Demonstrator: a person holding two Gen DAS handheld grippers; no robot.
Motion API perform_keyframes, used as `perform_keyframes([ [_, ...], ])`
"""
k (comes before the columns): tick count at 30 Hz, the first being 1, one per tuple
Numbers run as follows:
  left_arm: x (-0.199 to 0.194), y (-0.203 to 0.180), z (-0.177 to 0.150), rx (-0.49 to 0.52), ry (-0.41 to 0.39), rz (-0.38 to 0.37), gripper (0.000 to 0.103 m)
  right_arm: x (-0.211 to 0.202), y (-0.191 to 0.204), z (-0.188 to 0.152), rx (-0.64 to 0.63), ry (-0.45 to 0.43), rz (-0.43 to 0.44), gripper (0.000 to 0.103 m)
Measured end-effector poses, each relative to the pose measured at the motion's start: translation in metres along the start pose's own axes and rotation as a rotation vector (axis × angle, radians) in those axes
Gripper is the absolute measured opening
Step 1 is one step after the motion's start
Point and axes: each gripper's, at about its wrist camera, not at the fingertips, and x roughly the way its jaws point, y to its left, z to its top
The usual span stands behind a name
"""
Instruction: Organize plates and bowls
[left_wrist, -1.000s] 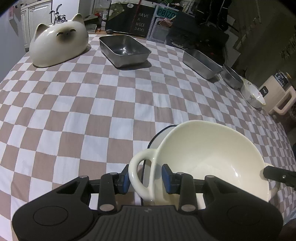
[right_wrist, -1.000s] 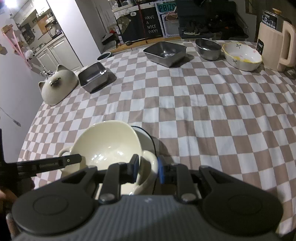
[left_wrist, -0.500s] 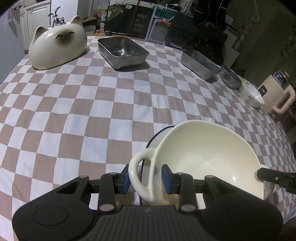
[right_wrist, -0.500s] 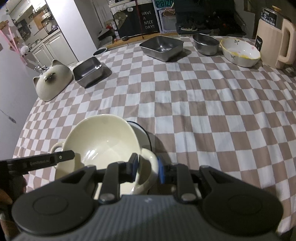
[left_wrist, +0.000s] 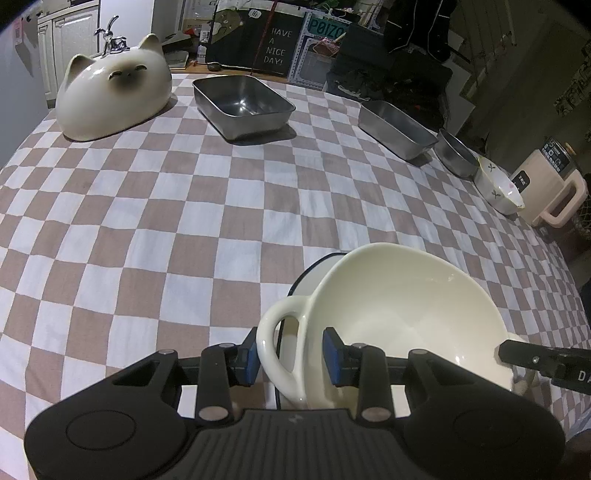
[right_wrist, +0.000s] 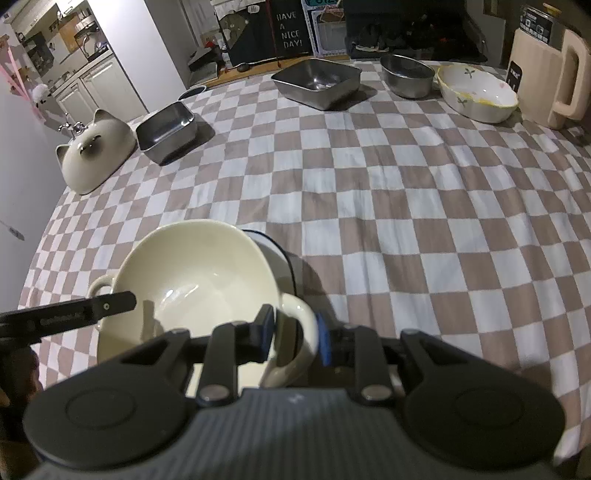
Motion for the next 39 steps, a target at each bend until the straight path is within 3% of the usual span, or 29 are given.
perform_keyframes([
  [5,-0.004,-0.003,0.001,0.021,0.006,0.005,0.035,0.012,-0.003,0.001,0.027,0.047,-0.002,0.033],
  [28,-0.003,-0.001,0.000,0.043,0.024,0.007,0.036,0.015,-0.001,0.003,0.015,0.032,0.004,0.035],
  [32,-0.004,-0.002,0.000,0.045,0.029,0.001,0.040,0.016,-0.002,0.003,0.024,0.028,0.014,0.037],
  [36,-0.003,-0.006,-0.001,0.055,0.048,-0.023,0.050,0.018,-0.003,0.003,0.030,0.031,0.026,0.053],
  [39,-0.001,-0.010,-0.002,0.080,0.060,-0.028,0.056,0.019,-0.003,0.002,0.021,0.031,0.020,0.059],
])
